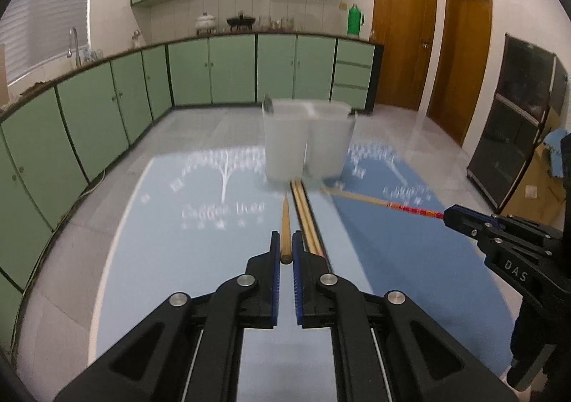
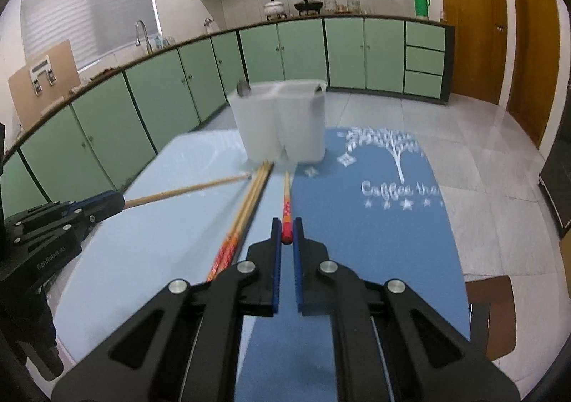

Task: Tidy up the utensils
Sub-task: 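Lift the red chopstick with the right tool and carry it over the holder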

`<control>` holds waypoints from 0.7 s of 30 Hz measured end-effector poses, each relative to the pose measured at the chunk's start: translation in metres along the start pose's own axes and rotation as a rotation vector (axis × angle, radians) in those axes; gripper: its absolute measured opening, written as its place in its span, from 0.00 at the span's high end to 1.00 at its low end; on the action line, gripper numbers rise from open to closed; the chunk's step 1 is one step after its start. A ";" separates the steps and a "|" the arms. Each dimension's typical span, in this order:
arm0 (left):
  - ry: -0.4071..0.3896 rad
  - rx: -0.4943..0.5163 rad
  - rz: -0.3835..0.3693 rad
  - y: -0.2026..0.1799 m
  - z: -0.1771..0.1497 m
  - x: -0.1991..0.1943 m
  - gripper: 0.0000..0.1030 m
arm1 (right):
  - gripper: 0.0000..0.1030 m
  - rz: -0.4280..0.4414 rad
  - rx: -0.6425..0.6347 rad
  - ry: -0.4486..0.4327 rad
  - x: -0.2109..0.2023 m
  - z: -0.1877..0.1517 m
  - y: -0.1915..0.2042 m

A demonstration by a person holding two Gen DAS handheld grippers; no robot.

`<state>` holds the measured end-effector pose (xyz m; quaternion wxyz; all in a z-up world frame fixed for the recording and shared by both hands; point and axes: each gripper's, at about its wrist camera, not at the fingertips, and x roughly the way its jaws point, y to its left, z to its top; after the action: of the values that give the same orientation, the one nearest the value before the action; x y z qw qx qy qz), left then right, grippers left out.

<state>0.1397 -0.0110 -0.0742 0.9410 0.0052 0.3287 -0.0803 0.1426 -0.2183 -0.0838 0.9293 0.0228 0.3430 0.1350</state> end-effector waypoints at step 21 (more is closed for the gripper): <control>-0.155 0.086 -0.088 -0.002 0.117 0.000 0.94 | 0.95 0.096 -0.061 -0.107 -0.019 0.157 -0.011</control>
<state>0.2118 -0.0204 0.0173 0.9580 0.0249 0.2511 -0.1360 0.2326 -0.2260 0.0469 0.9391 0.0180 0.2869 0.1883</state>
